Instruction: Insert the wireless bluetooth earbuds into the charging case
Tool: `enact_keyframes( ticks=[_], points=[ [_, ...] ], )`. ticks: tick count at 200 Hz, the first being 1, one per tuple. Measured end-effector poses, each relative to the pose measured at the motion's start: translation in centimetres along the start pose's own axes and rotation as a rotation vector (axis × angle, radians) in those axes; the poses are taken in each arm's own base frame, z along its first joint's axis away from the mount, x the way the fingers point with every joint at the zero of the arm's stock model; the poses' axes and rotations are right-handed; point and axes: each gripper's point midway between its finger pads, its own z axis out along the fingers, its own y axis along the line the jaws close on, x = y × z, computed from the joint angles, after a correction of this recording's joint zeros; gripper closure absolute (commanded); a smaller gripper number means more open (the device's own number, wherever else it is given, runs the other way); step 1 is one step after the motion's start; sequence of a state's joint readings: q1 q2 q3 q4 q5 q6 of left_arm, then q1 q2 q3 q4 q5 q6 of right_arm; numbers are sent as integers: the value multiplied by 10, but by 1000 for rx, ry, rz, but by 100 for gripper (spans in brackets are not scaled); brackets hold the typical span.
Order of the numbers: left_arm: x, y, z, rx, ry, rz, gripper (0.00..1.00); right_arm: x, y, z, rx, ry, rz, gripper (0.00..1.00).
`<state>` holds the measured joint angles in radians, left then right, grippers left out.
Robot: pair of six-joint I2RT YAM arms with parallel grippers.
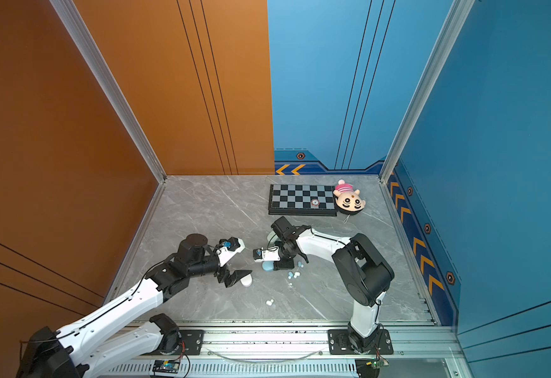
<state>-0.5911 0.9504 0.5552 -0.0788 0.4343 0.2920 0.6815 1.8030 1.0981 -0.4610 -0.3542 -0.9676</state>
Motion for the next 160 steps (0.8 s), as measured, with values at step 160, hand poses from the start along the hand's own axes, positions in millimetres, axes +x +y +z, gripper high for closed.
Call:
enact_keyframes(
  ticks=[160],
  points=[
    [2,2,-1,-16,-1,11,3,0,-30,-25,107,-60,141,81]
  ],
)
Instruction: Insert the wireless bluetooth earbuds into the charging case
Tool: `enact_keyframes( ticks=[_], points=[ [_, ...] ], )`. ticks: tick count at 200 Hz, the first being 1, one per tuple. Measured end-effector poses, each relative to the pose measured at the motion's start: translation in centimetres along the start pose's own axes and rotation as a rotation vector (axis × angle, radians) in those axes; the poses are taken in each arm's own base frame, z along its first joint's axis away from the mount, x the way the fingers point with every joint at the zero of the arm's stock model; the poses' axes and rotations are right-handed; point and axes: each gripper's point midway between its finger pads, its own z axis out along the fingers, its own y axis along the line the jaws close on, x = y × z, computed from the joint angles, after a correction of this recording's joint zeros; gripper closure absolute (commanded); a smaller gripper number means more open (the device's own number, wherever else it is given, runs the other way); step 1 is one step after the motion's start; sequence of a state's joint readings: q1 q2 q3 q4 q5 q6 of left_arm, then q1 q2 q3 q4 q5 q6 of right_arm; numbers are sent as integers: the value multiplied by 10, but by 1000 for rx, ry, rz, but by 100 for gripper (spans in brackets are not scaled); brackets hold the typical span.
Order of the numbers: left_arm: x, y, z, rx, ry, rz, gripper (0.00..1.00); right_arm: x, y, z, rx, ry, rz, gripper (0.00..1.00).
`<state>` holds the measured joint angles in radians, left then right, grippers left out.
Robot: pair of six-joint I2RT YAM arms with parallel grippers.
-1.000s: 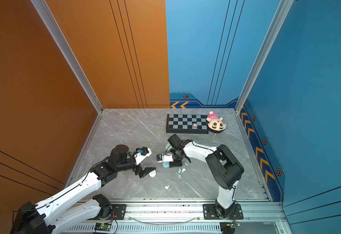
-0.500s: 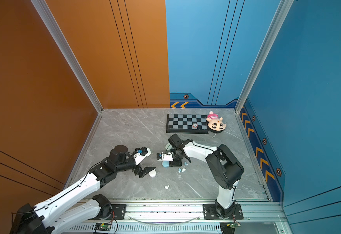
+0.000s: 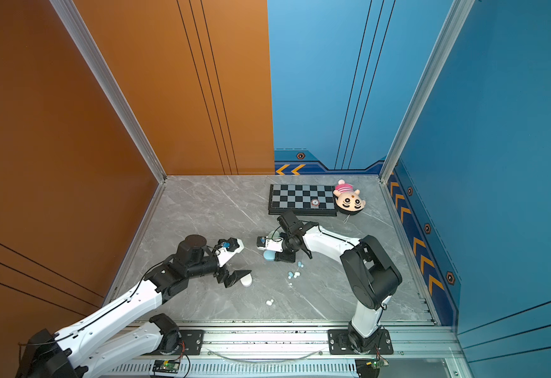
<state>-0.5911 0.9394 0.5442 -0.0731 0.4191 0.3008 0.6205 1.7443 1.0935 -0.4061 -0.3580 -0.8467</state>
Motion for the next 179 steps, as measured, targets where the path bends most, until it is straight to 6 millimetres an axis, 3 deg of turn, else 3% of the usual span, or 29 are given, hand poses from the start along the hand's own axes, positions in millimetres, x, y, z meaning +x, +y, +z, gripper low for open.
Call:
enact_keyframes(
  ticks=[109,179],
  points=[
    [1,1,1,0,5,15,3,11,3,9,15,59,-11,70],
    [1,1,1,-1,5,14,3,16,5,17,6,87,-22,52]
  ],
)
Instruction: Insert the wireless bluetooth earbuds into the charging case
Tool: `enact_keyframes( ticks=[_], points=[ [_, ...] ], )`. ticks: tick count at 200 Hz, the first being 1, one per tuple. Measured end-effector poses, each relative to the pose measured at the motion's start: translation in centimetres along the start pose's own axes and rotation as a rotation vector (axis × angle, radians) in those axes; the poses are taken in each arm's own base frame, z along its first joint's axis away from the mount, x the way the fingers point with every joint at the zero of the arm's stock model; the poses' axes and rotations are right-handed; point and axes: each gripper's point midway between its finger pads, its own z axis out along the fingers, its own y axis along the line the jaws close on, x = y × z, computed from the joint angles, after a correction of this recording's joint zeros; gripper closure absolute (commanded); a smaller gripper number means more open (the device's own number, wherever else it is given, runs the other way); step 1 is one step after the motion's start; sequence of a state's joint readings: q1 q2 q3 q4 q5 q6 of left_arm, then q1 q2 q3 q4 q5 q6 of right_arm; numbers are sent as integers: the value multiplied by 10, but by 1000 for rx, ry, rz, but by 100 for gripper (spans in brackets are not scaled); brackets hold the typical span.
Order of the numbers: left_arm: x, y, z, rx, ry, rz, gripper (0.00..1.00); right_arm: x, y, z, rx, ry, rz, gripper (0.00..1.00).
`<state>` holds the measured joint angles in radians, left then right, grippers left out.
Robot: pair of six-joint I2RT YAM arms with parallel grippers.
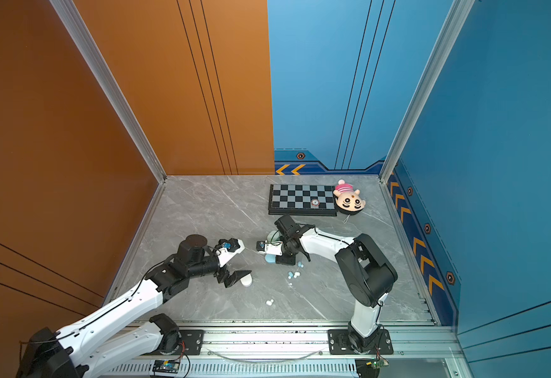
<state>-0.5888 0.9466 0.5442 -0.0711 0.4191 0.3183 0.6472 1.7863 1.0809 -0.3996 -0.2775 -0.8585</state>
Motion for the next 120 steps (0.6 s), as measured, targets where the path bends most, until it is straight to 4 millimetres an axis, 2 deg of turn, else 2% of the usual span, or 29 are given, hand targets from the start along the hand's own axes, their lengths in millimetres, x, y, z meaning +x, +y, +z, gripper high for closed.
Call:
enact_keyframes(
  ticks=[30,69,93,120],
  points=[
    [0,0,0,-1,0,-1,3,-2,-3,2,3,2,-7,48],
    [0,0,0,-1,0,-1,3,-3,-5,4,4,4,-9,48],
    [0,0,0,-1,0,-1,3,-4,-5,4,6,5,-11,52],
    [0,1,0,-4,0,-3,3,-6,-4,5,3,5,-19,60]
  ],
)
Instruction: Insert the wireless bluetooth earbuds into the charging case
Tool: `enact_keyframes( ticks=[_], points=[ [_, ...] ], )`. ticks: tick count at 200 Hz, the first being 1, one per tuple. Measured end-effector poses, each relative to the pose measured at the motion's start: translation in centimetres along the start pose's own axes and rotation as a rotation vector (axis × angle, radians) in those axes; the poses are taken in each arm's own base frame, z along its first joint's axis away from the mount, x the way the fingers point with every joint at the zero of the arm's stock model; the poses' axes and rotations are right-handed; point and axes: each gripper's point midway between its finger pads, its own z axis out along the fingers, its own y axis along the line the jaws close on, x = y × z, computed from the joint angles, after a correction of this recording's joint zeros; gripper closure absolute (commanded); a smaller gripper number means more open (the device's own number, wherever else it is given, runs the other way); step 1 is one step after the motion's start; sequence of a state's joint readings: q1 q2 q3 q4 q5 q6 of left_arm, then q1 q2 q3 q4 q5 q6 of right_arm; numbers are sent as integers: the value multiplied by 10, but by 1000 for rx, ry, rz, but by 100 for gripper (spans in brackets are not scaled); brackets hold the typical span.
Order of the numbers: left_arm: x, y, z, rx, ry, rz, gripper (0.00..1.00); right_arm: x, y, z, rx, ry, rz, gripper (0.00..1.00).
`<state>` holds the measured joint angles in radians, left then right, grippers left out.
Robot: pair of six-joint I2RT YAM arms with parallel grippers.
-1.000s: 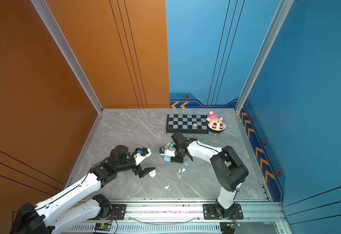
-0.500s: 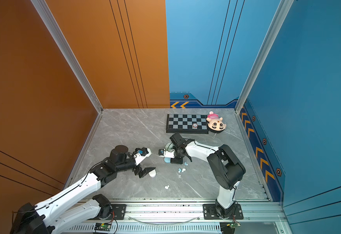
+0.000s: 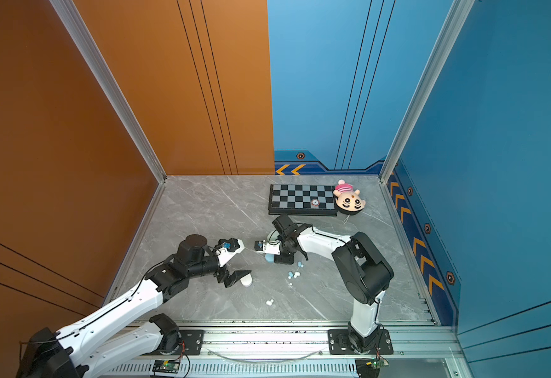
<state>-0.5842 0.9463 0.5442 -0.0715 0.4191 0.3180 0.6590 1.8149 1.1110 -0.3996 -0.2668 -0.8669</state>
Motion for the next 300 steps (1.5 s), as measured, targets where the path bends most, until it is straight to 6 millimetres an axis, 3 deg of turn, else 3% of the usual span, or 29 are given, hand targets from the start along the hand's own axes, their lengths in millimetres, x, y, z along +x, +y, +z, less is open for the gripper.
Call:
enact_keyframes(
  ticks=[35,92,118,145,182,201,206,234,300],
  points=[
    [-1,0,-1,-2,-3,1,3,-2,0,0,1,-3,-3,75],
    [-3,0,-3,-4,-11,5,3,-6,-1,-7,0,-26,29,84],
    [-5,-2,-4,7,-21,7,3,-20,-6,-37,13,-110,84,84],
    [-12,-8,-5,44,-42,12,5,-43,-14,-92,53,-244,111,84],
    [-46,-15,-11,98,-144,23,10,-70,1,-153,55,-380,101,84],
    [-64,-17,-13,129,-201,11,13,-74,16,-169,29,-404,99,84],
    [-68,-19,-12,141,-213,7,17,-74,20,-171,22,-406,99,84],
    [-82,-28,-12,204,-248,-11,18,-72,35,-185,-9,-408,112,84],
    [-88,-46,-11,298,-264,-18,22,-81,51,-205,-41,-419,98,84]
  ],
)
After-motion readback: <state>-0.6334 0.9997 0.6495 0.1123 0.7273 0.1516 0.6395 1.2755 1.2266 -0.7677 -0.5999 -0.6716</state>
